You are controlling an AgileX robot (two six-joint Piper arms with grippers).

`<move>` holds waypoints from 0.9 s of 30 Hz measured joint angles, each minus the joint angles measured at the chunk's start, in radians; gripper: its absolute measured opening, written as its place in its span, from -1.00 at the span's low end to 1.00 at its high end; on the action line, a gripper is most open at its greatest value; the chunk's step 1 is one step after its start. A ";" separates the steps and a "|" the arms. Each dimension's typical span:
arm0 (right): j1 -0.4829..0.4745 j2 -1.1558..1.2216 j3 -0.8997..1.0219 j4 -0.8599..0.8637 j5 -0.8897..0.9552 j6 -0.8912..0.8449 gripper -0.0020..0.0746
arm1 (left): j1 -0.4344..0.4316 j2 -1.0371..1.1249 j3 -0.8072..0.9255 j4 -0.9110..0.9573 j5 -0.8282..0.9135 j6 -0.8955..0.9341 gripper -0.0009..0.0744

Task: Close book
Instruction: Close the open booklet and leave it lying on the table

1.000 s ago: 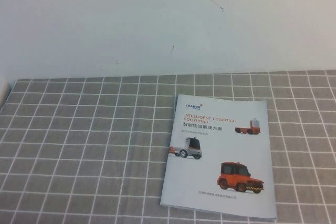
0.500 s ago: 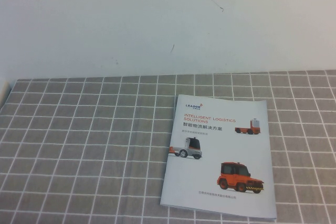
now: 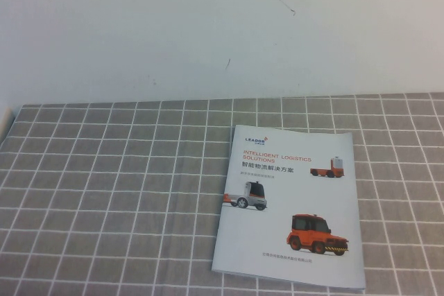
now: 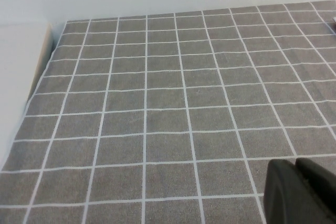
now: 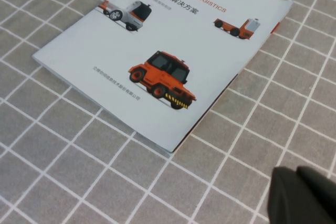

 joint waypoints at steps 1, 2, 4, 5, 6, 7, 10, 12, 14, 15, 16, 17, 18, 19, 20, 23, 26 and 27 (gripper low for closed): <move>0.000 0.000 0.002 0.000 0.000 0.000 -0.95 | 0.000 0.000 0.000 0.000 0.000 0.000 -0.98; 0.000 -0.007 0.004 0.000 -0.002 0.000 -0.95 | 0.000 0.000 0.000 0.000 0.001 0.000 -0.98; 0.000 -0.023 0.018 0.000 -0.007 0.000 -0.95 | 0.000 -0.001 0.000 0.000 0.001 -0.002 -0.98; 0.000 -0.034 0.025 -0.004 -0.007 -0.005 -0.95 | 0.000 -0.001 0.000 0.000 0.001 -0.002 -0.98; 0.000 -0.041 0.034 -0.011 -0.015 -0.010 -0.95 | 0.000 -0.001 0.000 0.000 0.001 -0.002 -0.98; 0.000 -0.047 0.045 -0.025 -0.036 -0.019 -0.95 | 0.000 -0.001 0.000 0.000 0.001 -0.002 -0.98; -0.002 -0.069 0.095 -0.114 -0.161 -0.021 -0.95 | 0.000 -0.001 0.000 0.000 0.001 -0.002 -0.98; -0.004 -0.101 0.140 -0.163 -0.271 -0.021 -0.95 | 0.000 -0.001 0.000 0.000 0.001 -0.002 -0.98; -0.006 -0.143 0.198 -0.198 -0.406 -0.021 -0.95 | 0.000 -0.001 0.000 0.000 0.001 -0.002 -0.98; -0.006 -0.161 0.230 -0.206 -0.462 -0.021 -0.95 | 0.000 -0.001 0.000 0.000 0.001 -0.002 -0.98; -0.006 -0.184 0.262 -0.217 -0.543 -0.021 -0.95 | 0.000 -0.001 0.000 0.000 0.001 -0.002 -0.98; -0.006 -0.209 0.295 -0.219 -0.596 -0.021 -0.95 | 0.000 -0.001 0.000 0.000 0.001 -0.002 -0.98; -0.006 -0.231 0.322 -0.223 -0.662 -0.021 -0.95 | 0.000 -0.001 0.000 0.000 0.001 -0.002 -0.98; -0.006 -0.258 0.356 -0.225 -0.719 -0.018 -0.95 | 0.000 -0.001 0.000 0.000 0.001 -0.002 -0.98; -0.006 -0.286 0.390 -0.225 -0.767 -0.001 -0.95 | 0.000 -0.001 0.000 0.000 0.001 -0.002 -0.98; -0.008 -0.369 0.415 -0.225 -0.806 0.083 -0.95 | 0.000 -0.001 0.000 0.000 0.001 0.000 -0.98; -0.024 -0.426 0.419 -0.256 -0.770 0.153 -0.95 | 0.000 -0.001 0.000 0.000 0.001 0.000 -0.99; -0.031 -0.437 0.419 -0.276 -0.747 0.175 -0.95 | 0.000 -0.001 0.000 0.000 0.001 0.000 -0.99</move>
